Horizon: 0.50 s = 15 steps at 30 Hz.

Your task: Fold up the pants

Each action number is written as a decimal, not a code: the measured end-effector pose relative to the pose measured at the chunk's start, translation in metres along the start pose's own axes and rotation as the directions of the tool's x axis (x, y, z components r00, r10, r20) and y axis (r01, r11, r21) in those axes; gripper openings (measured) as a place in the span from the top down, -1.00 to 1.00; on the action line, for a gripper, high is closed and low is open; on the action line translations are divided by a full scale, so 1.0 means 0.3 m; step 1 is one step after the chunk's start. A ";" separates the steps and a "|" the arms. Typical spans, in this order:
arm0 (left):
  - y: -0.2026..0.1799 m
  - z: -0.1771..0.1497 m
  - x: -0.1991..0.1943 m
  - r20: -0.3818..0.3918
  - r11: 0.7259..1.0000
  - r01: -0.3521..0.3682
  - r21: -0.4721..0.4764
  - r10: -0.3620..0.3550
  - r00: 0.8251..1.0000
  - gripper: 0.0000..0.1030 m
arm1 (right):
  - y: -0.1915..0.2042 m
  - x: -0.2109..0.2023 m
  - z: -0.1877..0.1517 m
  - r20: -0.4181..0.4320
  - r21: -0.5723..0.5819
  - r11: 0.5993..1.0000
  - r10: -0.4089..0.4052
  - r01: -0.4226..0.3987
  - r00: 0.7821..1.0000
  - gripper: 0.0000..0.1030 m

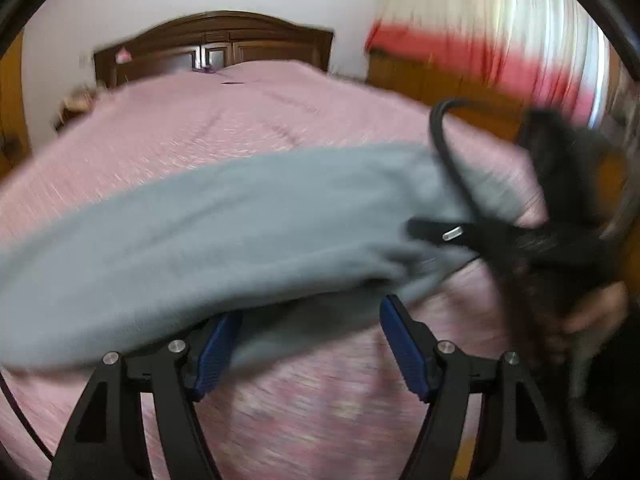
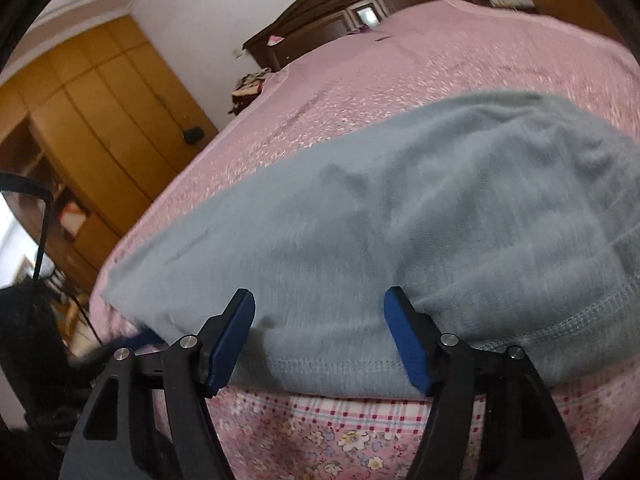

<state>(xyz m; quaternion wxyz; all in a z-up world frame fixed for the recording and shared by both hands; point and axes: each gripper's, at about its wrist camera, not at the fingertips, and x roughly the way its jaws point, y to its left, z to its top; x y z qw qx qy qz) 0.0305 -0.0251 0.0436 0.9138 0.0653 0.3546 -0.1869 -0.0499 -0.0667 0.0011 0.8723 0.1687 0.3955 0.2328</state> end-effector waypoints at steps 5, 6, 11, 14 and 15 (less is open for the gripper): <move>-0.014 0.024 0.048 -0.041 0.992 0.124 0.009 -0.124 0.991 -0.17 | -0.003 -0.012 -0.003 0.010 0.007 1.000 -0.003 0.003 1.000 -0.42; -0.017 0.026 0.037 -0.028 0.986 0.168 -0.014 -0.169 0.985 0.11 | -0.009 -0.001 0.006 0.013 0.010 1.000 -0.005 0.005 1.000 -0.42; -0.026 0.022 0.038 -0.024 0.939 0.288 -0.188 -0.297 0.955 0.55 | -0.007 0.002 0.018 0.017 0.016 1.000 -0.003 0.003 1.000 -0.42; -0.015 0.009 0.041 0.000 0.944 0.254 -0.212 -0.260 0.966 0.70 | -0.008 0.003 0.021 0.016 0.016 1.000 0.001 -0.002 1.000 -0.42; -0.022 0.004 0.031 0.001 0.944 0.250 -0.215 -0.255 0.967 0.77 | -0.009 0.005 0.024 0.017 0.017 1.000 0.004 -0.004 1.000 -0.42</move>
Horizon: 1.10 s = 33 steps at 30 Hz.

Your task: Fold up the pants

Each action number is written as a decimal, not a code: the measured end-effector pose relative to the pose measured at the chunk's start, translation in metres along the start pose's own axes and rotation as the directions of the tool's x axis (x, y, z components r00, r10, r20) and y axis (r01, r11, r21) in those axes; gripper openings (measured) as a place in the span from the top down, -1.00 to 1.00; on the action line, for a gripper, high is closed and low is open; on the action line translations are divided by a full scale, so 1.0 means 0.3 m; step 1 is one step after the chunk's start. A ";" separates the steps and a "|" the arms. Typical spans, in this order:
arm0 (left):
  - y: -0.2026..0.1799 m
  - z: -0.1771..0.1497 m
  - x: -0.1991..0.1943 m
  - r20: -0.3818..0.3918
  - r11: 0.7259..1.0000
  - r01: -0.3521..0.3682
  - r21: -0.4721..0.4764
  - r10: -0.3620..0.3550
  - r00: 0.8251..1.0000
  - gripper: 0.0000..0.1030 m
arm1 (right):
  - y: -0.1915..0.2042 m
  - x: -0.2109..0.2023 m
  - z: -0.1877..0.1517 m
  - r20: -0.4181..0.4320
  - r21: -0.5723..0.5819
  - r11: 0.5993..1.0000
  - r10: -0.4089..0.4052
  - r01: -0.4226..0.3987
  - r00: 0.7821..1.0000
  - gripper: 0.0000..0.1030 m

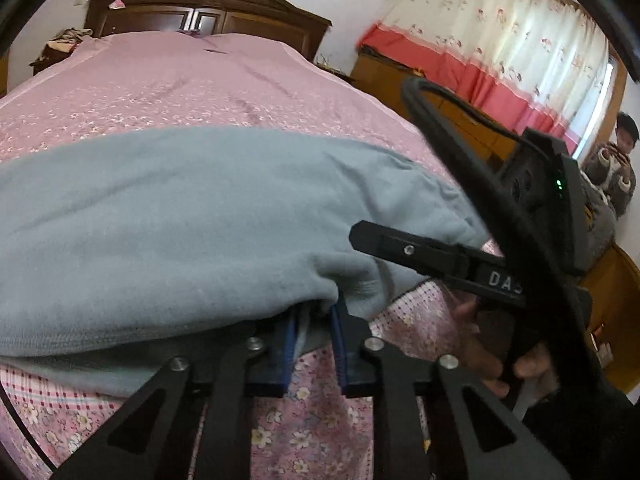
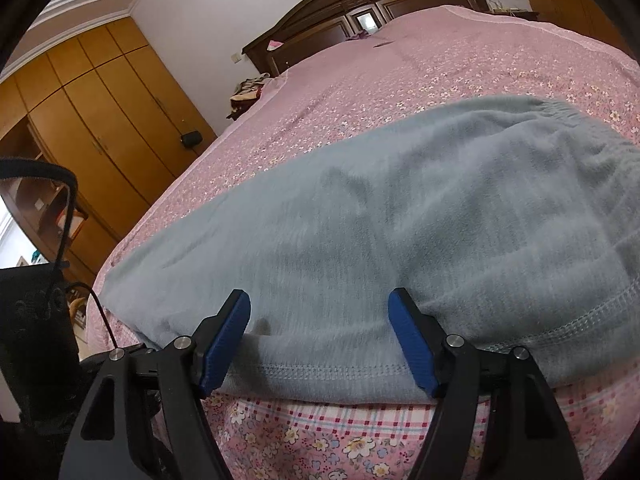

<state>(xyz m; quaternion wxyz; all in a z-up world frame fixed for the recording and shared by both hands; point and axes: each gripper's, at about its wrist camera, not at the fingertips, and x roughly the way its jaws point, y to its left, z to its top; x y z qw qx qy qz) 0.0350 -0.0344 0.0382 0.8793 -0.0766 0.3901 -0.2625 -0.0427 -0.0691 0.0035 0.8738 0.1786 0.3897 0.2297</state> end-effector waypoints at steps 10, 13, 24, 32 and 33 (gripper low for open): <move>-0.004 -0.126 -0.042 -0.071 0.998 0.006 -0.058 -0.010 0.997 0.83 | -0.027 -0.030 -0.004 -0.002 0.018 1.000 0.024 -0.024 1.000 -0.42; 0.002 -0.122 -0.046 -0.064 0.997 0.025 -0.077 -0.030 0.997 0.80 | -0.017 -0.031 -0.010 -0.005 -0.010 1.000 0.007 -0.007 1.000 -0.42; 0.213 -0.004 -0.364 0.206 0.992 0.031 -0.125 -0.004 0.978 0.50 | 0.182 -0.070 -0.065 0.045 -0.188 0.979 0.087 -0.077 0.995 0.16; 0.707 -0.120 -0.474 0.163 0.777 -0.023 -0.629 0.161 0.973 -0.07 | 0.441 -0.008 -0.240 -0.047 -0.656 0.755 -0.045 0.003 0.998 0.38; 0.755 -0.139 -0.486 0.175 0.738 0.001 -0.675 0.158 0.972 -0.07 | 0.458 0.015 -0.268 -0.017 -0.697 0.714 -0.104 0.063 0.994 0.40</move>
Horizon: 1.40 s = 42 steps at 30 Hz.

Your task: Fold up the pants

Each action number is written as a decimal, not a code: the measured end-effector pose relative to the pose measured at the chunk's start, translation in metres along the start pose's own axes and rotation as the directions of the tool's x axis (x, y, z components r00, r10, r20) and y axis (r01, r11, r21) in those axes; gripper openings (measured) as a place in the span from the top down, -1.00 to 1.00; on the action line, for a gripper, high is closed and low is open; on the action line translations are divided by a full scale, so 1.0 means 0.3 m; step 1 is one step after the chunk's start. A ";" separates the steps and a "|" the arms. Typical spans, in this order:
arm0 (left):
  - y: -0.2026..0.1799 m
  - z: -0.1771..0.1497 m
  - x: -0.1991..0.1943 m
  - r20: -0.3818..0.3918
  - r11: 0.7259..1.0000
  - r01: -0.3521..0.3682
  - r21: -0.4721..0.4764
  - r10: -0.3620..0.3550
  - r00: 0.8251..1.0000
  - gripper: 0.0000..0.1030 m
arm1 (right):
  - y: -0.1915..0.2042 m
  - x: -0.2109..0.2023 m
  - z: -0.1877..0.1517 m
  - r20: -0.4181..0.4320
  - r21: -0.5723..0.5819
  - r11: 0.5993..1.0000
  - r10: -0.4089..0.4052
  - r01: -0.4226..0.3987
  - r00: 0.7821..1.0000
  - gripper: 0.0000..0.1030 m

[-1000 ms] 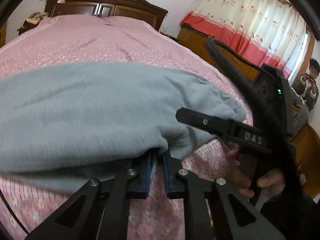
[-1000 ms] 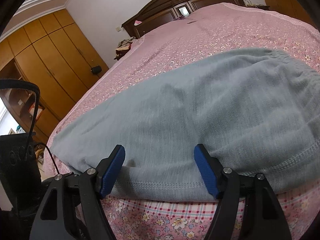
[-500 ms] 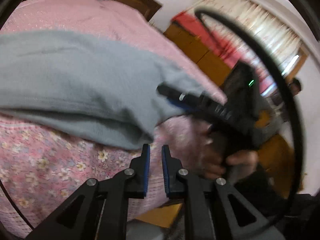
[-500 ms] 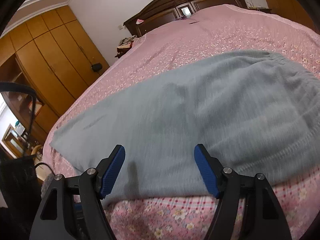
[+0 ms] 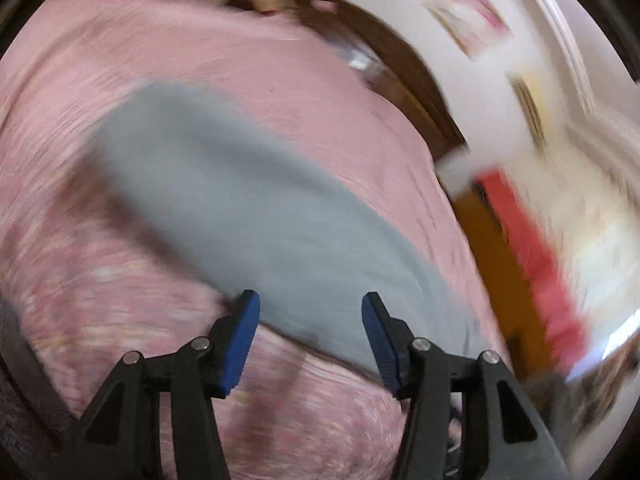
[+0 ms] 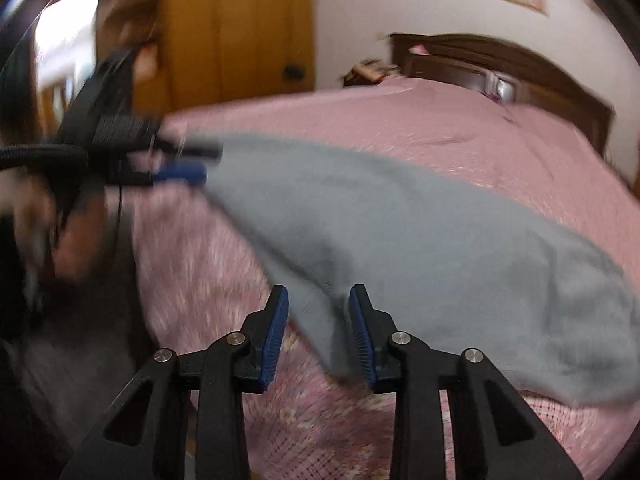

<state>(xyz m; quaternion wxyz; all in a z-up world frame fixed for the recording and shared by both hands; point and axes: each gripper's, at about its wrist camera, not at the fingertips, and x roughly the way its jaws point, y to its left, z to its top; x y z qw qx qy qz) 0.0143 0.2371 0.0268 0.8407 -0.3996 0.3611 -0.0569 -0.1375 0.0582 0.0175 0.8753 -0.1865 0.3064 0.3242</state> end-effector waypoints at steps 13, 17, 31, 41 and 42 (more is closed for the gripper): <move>0.242 0.126 -0.085 0.145 0.970 0.031 -0.240 0.004 0.989 0.95 | 0.057 -0.087 -0.021 0.060 0.004 0.979 -0.205 0.205 0.977 0.48; 0.196 0.145 -0.087 0.163 0.980 0.065 -0.187 -0.034 0.986 0.95 | 0.013 -0.039 -0.029 -0.020 0.056 0.989 -0.138 0.139 0.990 0.48; 0.168 0.238 -0.063 0.149 0.992 -0.005 -0.123 0.024 0.989 0.95 | 0.028 -0.095 -0.062 -0.016 0.073 0.992 -0.106 0.107 0.994 0.96; 0.212 0.263 -0.050 0.169 0.992 0.008 -0.130 0.014 0.986 0.95 | 0.052 -0.132 -0.089 -0.012 0.062 0.995 -0.072 0.072 0.997 0.96; 0.220 0.266 -0.045 0.166 0.990 0.022 -0.139 0.001 0.986 0.95 | 0.060 -0.122 -0.092 -0.023 0.049 0.996 -0.077 0.078 0.997 0.96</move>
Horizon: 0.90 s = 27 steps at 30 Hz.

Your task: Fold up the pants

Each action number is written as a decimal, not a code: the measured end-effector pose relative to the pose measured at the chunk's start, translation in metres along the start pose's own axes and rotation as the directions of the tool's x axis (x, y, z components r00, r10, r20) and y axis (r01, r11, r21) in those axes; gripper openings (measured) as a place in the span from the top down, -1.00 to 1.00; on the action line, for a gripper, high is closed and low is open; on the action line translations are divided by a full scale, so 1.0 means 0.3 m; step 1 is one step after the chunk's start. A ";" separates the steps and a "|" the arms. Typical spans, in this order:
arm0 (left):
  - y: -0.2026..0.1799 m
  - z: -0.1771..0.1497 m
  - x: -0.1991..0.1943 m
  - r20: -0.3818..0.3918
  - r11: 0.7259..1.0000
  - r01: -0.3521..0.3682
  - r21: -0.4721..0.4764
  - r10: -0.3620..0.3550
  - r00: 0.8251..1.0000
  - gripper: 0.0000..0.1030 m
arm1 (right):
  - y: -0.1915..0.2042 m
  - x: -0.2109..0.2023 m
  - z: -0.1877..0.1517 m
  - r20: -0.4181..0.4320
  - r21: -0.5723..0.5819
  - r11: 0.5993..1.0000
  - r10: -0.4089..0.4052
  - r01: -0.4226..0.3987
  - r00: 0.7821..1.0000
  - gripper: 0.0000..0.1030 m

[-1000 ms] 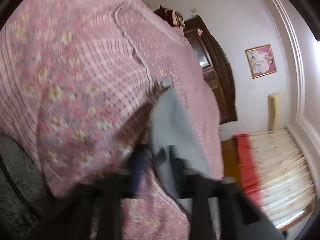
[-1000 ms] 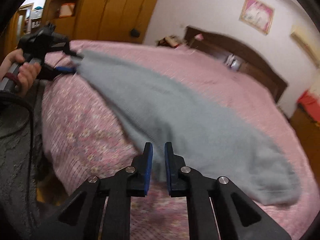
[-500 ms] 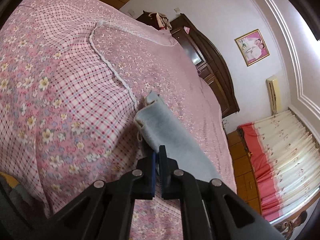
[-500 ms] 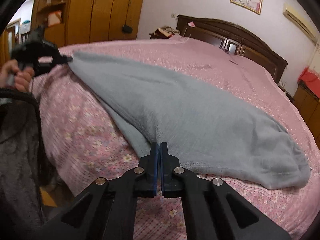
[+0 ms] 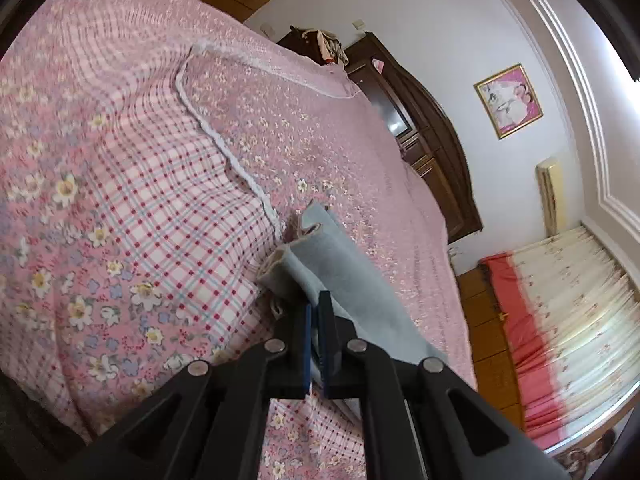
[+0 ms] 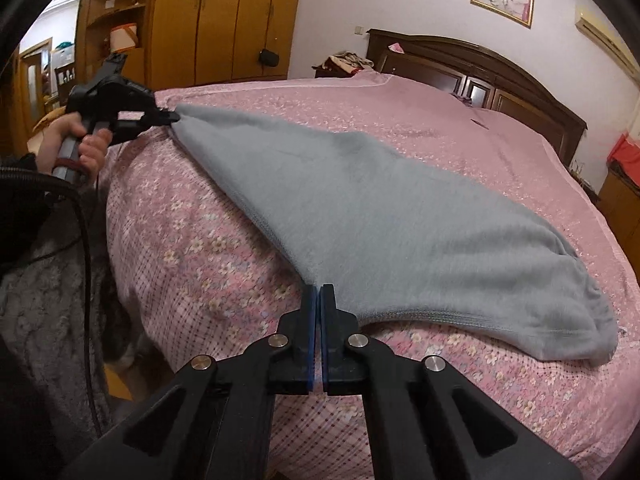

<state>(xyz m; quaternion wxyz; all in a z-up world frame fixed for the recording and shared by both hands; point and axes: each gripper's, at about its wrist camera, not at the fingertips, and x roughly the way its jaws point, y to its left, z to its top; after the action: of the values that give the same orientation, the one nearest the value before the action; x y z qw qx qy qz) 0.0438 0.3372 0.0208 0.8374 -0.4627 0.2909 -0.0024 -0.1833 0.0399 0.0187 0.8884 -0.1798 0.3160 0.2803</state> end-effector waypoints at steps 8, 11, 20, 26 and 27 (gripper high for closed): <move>0.047 0.014 -0.100 0.027 0.920 0.247 -0.303 -0.251 0.968 0.15 | -0.045 0.057 -0.011 -0.079 0.068 0.996 0.071 -0.066 0.994 0.81; -0.039 0.019 -0.213 0.094 0.970 0.222 -0.099 -0.213 0.973 0.14 | -0.142 0.015 0.017 -0.032 0.210 0.955 0.219 -0.208 0.975 0.24; -0.593 -0.277 0.332 -0.536 0.901 0.347 0.261 -0.164 0.828 0.71 | -1.029 0.022 0.018 0.123 0.812 0.582 -0.088 -0.049 0.989 -0.08; -0.843 -0.576 0.747 -0.698 0.766 0.409 0.496 0.071 0.713 0.71 | -1.228 0.225 -0.145 -0.005 0.888 0.457 0.120 -0.051 0.993 -0.41; -0.853 -0.612 0.786 -0.683 0.754 0.408 0.515 0.073 0.727 0.71 | -1.218 0.209 -0.157 0.032 0.883 0.461 0.127 -0.088 0.991 -0.41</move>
<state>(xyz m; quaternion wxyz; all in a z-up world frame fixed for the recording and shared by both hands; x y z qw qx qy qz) 0.2176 -0.0155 0.0311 0.7770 -0.1456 0.5051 -0.3464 0.0588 -0.2438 -0.0054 0.8281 0.3188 0.4426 0.1292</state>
